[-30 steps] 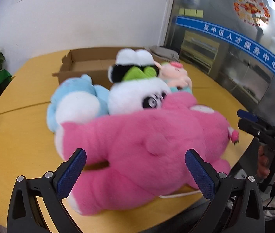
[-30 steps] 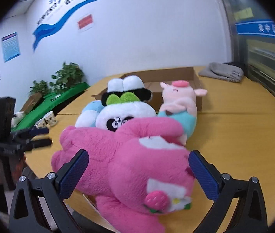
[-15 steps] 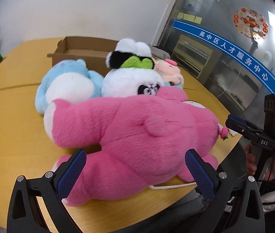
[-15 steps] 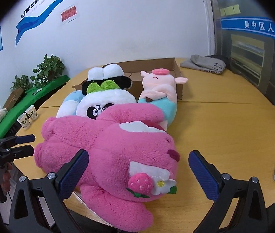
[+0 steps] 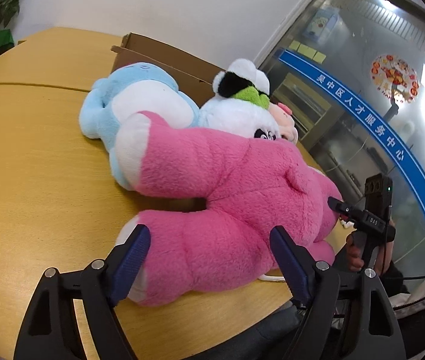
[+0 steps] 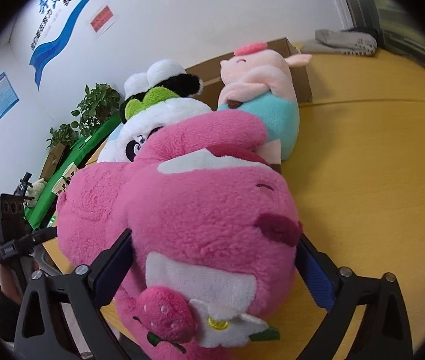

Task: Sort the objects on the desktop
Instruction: 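Grasp the large pink plush bear with the right gripper, then lift the pink bear into the cardboard box and open the right gripper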

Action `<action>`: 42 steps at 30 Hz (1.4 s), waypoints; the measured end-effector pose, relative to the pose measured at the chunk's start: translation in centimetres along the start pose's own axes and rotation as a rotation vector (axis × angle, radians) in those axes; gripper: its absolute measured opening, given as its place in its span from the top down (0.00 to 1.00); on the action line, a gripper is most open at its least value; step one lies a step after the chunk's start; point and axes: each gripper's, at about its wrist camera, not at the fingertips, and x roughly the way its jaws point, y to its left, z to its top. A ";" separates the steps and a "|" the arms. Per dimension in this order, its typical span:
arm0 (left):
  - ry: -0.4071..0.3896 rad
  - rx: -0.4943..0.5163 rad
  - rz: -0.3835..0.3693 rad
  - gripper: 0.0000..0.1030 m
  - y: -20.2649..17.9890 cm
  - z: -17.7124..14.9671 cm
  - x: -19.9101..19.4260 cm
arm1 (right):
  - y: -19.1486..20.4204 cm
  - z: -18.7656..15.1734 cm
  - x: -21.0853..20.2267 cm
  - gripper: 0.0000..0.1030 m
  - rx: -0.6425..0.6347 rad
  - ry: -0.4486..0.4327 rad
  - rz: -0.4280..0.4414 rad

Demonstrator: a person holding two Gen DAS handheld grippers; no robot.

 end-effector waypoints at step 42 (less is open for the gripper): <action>-0.264 0.217 -0.020 0.72 -4.7 36.2 2.5 | 3.5 33.6 0.6 0.47 -0.182 -0.413 0.099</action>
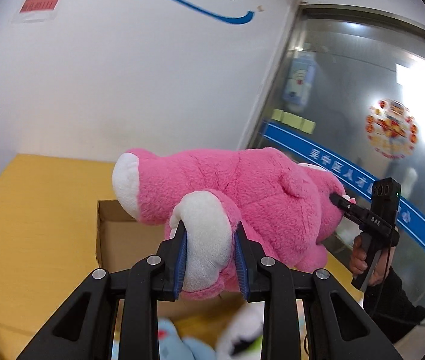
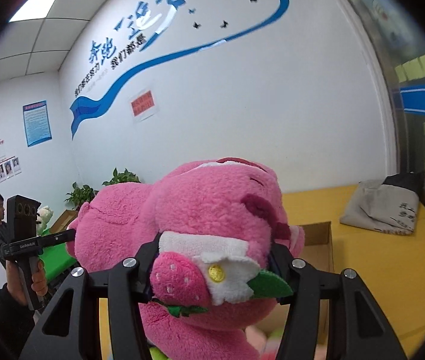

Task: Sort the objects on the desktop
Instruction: 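Lift the pink bear into the cardboard box and open the right gripper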

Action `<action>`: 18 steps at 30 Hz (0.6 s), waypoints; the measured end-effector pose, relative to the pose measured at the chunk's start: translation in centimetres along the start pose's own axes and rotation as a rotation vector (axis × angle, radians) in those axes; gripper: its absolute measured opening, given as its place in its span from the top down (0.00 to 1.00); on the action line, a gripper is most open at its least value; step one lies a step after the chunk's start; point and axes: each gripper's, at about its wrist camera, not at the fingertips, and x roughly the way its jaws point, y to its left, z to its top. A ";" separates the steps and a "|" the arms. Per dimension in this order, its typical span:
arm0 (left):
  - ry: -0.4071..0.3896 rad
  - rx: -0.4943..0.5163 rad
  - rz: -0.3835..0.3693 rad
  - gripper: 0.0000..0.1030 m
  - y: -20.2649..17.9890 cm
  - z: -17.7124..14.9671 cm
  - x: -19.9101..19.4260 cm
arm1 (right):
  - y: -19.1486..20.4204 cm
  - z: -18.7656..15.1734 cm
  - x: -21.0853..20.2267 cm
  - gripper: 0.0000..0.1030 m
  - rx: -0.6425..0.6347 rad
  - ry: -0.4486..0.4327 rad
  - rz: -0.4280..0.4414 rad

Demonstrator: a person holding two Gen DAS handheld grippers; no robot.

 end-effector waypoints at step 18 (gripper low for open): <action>0.477 -0.153 0.112 0.72 14.6 -6.4 29.8 | -20.5 -9.2 25.0 0.47 0.189 0.483 -0.153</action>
